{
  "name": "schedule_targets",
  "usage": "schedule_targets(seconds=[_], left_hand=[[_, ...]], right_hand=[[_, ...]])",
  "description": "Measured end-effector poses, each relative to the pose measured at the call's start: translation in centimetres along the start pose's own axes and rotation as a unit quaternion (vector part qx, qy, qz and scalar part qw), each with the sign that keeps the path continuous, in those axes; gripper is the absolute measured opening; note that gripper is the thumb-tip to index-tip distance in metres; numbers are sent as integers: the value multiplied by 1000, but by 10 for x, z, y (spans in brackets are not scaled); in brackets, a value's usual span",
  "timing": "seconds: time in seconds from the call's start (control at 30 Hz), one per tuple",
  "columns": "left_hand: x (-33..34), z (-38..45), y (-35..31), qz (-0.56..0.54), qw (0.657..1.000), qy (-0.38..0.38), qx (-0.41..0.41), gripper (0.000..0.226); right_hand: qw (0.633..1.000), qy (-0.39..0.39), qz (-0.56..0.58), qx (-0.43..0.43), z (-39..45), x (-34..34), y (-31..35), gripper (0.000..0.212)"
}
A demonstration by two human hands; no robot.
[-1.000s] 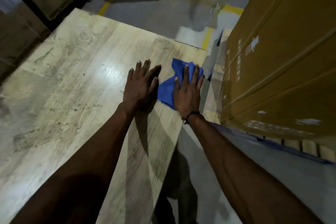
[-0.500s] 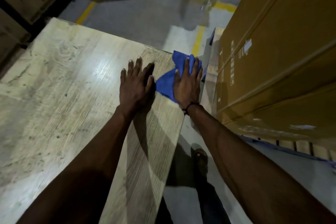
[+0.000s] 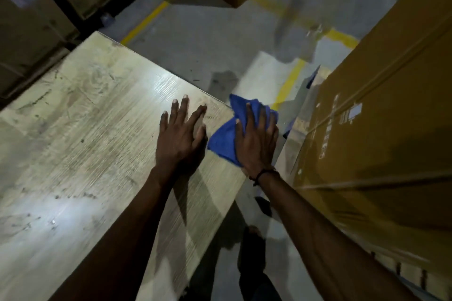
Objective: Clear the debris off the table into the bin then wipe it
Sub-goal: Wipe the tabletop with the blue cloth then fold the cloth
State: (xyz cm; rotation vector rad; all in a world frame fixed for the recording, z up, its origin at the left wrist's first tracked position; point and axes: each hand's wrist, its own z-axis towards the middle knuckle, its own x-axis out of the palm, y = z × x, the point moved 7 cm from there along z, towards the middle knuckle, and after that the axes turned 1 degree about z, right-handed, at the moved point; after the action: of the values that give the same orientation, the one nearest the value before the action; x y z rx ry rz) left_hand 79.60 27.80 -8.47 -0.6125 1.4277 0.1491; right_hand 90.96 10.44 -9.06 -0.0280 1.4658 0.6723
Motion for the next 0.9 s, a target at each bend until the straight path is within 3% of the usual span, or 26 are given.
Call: schedule_targets(seconds=[0.1,0.17,0.43,0.67,0.9], left_hand=[[-4,3,10,-10,998,-28,-53,61],[-8,4,20,-18,994,-37,-100,61],[-35,3,97,2,976,-71,-206,62],[-53,28,143,-6,969,-82,-233,58],[-68,62,202,10,959,-96,-267,60]], right_hand=[[986,78,-36,-140,23,5,34,65],[978,92,-54,-180,29,13,58,67],[965,117,-70,-224,63,49,138,71],[956,110,-105,-253,48,33,106,67],[951,109,-68,-282,105,93,221,69]])
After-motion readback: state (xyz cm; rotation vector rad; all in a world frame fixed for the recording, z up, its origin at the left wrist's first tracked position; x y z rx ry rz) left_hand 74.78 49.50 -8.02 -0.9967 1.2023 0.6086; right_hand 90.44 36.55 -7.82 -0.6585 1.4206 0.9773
